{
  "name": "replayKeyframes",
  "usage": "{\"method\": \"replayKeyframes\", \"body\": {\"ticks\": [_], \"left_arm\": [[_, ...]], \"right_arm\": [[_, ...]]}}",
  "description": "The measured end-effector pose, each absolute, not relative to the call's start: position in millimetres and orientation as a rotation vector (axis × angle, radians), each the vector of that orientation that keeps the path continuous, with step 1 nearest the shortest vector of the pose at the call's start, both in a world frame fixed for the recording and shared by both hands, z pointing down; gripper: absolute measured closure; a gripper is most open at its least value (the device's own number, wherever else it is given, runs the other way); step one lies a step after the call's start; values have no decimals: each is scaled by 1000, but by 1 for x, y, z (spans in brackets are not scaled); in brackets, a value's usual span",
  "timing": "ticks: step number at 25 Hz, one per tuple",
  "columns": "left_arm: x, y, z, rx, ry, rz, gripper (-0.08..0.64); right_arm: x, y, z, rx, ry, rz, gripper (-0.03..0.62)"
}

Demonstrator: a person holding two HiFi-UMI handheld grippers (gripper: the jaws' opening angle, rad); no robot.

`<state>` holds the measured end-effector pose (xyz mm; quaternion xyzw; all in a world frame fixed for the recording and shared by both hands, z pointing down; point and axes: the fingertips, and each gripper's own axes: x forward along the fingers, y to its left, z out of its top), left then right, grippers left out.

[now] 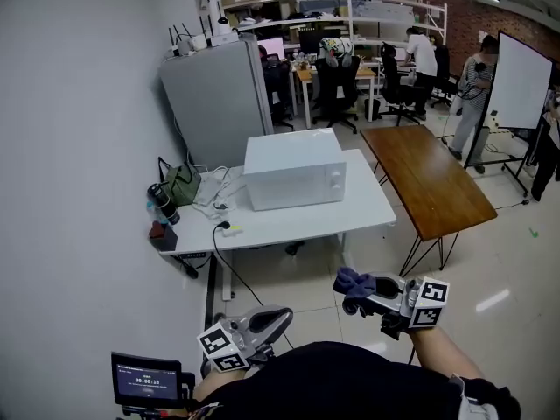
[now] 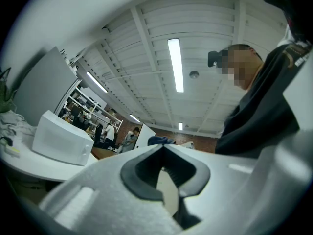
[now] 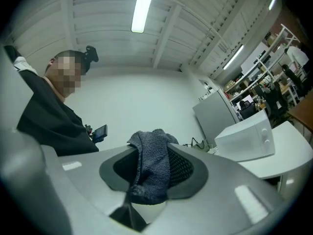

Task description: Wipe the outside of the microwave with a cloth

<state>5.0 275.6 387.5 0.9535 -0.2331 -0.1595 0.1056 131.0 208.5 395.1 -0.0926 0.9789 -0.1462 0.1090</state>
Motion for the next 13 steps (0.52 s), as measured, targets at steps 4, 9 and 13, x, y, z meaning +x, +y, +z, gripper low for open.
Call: {"method": "replayKeyframes", "body": {"ticks": [4,9,13], "left_arm": [[-16,291,384,2812,-707,-472,555],[-32,297,383,2820,-706,-466,555],[-34,298,385,2826,-709,-484,555]], "right_arm": [[104,223,391,-239,2922,-406,457],[85,227,381,-236,2935,-342,459],[83,228,387,-237,2952,-335,459]]}}
